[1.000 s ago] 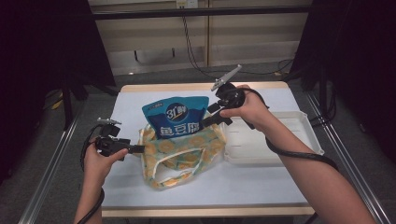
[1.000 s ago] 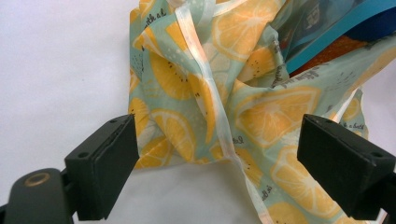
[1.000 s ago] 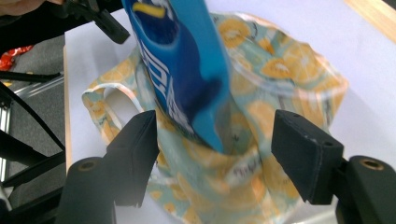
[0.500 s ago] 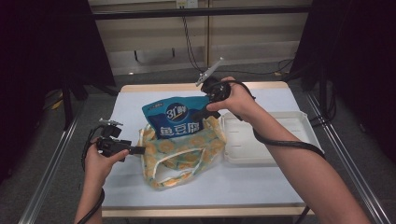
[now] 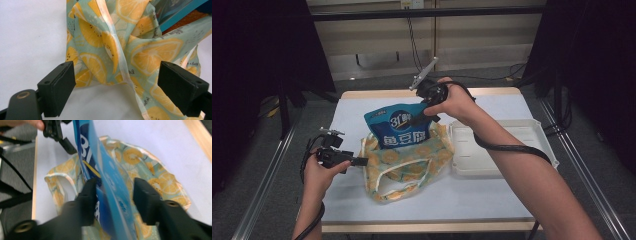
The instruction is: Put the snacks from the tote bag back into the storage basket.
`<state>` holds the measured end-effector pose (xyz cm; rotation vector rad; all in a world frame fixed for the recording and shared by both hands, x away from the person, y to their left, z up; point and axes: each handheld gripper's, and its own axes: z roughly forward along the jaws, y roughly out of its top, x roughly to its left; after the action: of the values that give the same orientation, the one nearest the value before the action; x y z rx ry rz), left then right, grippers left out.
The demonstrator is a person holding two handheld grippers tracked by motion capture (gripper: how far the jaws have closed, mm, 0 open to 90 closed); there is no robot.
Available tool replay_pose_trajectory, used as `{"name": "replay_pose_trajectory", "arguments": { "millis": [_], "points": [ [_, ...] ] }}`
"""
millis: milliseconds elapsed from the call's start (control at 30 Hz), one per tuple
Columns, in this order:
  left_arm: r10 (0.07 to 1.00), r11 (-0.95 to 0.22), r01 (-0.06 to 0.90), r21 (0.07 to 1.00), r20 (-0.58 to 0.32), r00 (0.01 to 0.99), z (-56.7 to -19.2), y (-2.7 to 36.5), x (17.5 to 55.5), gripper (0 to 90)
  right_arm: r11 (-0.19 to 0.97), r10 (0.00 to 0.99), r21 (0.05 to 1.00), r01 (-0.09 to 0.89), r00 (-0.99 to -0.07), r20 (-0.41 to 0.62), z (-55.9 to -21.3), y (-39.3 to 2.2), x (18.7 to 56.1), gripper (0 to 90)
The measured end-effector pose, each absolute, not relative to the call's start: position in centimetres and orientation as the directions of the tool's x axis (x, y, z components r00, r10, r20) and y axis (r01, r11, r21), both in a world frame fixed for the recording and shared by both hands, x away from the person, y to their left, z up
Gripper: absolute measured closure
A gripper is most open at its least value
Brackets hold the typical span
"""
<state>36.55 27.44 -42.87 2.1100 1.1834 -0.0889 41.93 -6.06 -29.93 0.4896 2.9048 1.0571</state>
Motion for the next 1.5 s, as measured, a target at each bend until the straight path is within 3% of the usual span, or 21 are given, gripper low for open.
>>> {"name": "replay_pose_trajectory", "arguments": {
  "millis": [267,633,1500],
  "points": [
    [0.719,-0.343,0.766,0.544,-0.372,0.587,-43.0,27.3,36.6,15.3,0.787,0.253,0.564,0.251,-0.964,0.075,-29.3,-5.0,41.5,90.0],
    [0.721,-0.331,0.776,0.537,-0.386,0.575,-43.2,27.3,36.4,15.4,0.767,0.248,0.587,0.258,-0.964,0.1,-27.9,-4.5,41.2,90.0],
    [0.72,-0.328,0.783,0.529,-0.396,0.57,-43.6,27.3,36.3,13.1,0.734,0.283,0.623,0.271,-0.956,0.083,-18.7,-6.0,41.6,90.0]
  ]
}}
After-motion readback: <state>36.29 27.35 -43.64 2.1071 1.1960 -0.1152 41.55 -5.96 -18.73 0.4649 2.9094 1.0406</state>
